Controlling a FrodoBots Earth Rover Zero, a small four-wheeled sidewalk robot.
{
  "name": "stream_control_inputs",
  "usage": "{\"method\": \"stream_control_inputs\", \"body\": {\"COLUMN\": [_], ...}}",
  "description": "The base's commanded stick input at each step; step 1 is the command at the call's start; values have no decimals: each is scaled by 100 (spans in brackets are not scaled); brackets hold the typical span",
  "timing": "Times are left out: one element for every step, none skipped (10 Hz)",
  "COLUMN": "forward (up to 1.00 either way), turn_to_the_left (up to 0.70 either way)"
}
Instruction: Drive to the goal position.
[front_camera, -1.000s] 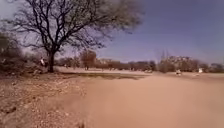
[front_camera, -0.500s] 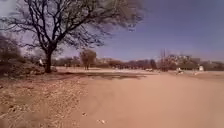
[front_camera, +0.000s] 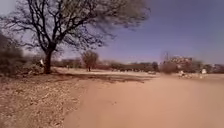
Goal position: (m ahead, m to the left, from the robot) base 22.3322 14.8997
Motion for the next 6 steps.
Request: {"method": "stream_control_inputs", "body": {"forward": [100,100,100,100,100,100], "turn_to_the_left": [0,0,0,0,0,0]}}
